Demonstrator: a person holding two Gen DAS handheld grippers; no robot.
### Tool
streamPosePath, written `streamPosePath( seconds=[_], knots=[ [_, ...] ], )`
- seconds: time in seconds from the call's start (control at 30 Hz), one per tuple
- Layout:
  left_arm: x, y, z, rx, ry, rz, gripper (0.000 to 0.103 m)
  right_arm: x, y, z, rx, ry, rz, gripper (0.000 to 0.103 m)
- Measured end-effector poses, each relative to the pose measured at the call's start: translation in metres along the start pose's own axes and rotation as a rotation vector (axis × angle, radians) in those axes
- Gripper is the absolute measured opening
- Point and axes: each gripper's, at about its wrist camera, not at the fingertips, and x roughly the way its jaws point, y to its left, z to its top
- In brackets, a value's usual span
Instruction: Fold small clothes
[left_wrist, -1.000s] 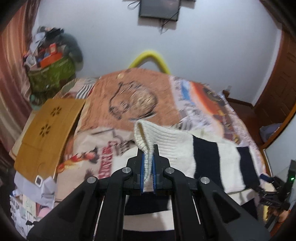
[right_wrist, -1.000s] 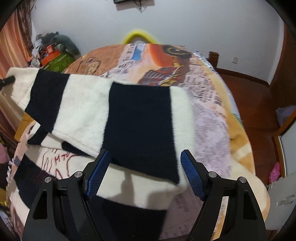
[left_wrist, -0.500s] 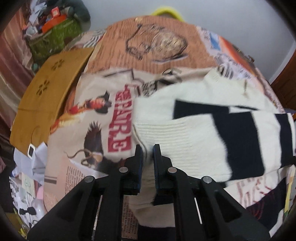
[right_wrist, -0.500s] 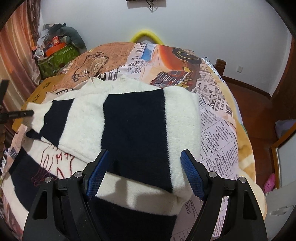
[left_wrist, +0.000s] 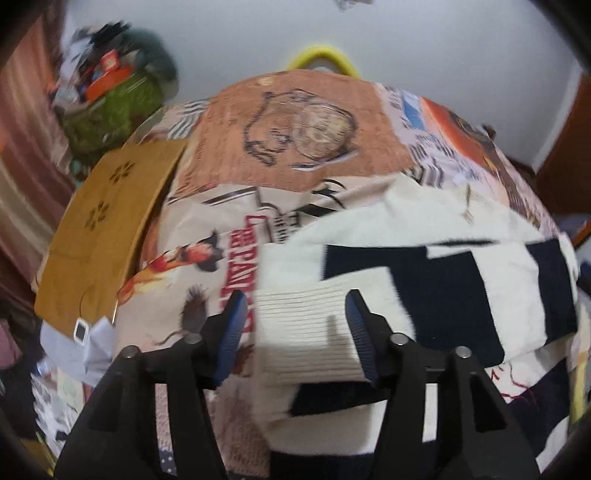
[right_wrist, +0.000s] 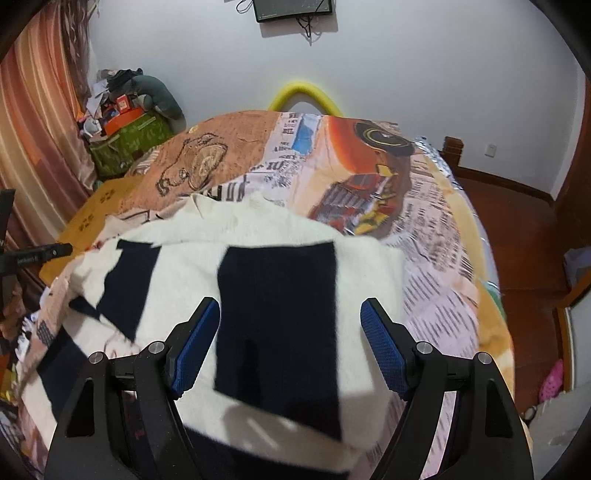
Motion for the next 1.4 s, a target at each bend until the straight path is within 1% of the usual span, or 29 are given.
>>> streamPosePath(
  seconds=[0.03,0.1,0.2,0.23,0.27,0.3,0.33,0.4,0.5,0.53,0.6,0.7,0.77,0.87,0.9,0.97,1.1,1.2,1.33,1.4],
  knots=[
    [0.008,-0.009,-0.001,0.023,0.015,-0.006,0.059,0.007,0.001,0.002,0.003,0.009,0.006,0.075],
    [0.023,-0.019,-0.003,0.035,0.051,-0.021,0.06,0.019,-0.001,0.004,0.013,0.03,0.009,0.075],
    [0.052,-0.025,-0.011,0.023,0.128,-0.036,0.064,0.042,-0.006,-0.002,0.021,0.088,-0.016,0.076],
    [0.058,-0.026,-0.014,0.024,0.135,-0.034,0.066,0.048,-0.008,-0.005,0.02,0.108,-0.025,0.076],
    [0.06,-0.026,-0.016,0.03,0.118,-0.032,0.068,0.053,-0.012,-0.01,0.024,0.13,-0.019,0.075],
    [0.059,-0.026,-0.018,0.042,0.098,-0.025,0.071,0.053,-0.016,-0.013,0.025,0.127,-0.01,0.075],
    [0.058,-0.027,-0.02,0.052,0.091,-0.017,0.073,0.048,-0.018,-0.017,0.015,0.105,-0.001,0.075],
    [0.054,-0.028,-0.025,0.072,0.077,-0.006,0.075,0.04,-0.016,-0.022,-0.011,0.097,-0.01,0.075],
    [0.047,-0.027,-0.034,0.1,0.06,0.018,0.084,0.026,-0.007,-0.032,-0.086,0.103,-0.056,0.076],
    [0.046,-0.025,-0.037,0.098,0.058,0.02,0.088,0.022,-0.006,-0.035,-0.103,0.104,-0.069,0.076],
    [0.04,-0.018,-0.045,0.073,0.062,0.008,0.09,0.014,-0.004,-0.043,-0.125,0.107,-0.093,0.076],
    [0.03,-0.002,-0.055,0.007,0.084,-0.034,0.09,-0.002,-0.008,-0.056,-0.103,0.119,-0.108,0.076],
    [0.02,0.007,-0.061,-0.022,0.095,-0.034,0.09,-0.017,-0.011,-0.065,-0.063,0.118,-0.087,0.076],
    [-0.001,0.016,-0.07,-0.011,0.076,0.02,0.09,-0.035,-0.015,-0.073,-0.019,0.122,-0.063,0.076],
    [-0.01,0.018,-0.073,-0.001,0.064,0.044,0.09,-0.045,-0.015,-0.076,-0.01,0.112,-0.063,0.076],
    [-0.027,0.023,-0.079,0.01,0.041,0.063,0.09,-0.06,-0.014,-0.078,-0.005,0.087,-0.066,0.076],
    [-0.062,0.034,-0.095,-0.007,0.013,0.031,0.09,-0.088,-0.01,-0.084,0.012,0.043,-0.061,0.079],
    [-0.077,0.037,-0.109,-0.033,0.007,0.008,0.09,-0.096,-0.003,-0.091,0.01,0.035,-0.05,0.08],
    [-0.081,0.036,-0.133,-0.066,0.041,-0.031,0.091,-0.098,0.008,-0.112,0.009,0.038,-0.034,0.08],
    [-0.076,0.033,-0.144,-0.07,0.073,-0.034,0.091,-0.096,0.015,-0.129,0.001,0.07,-0.025,0.08]
  ],
)
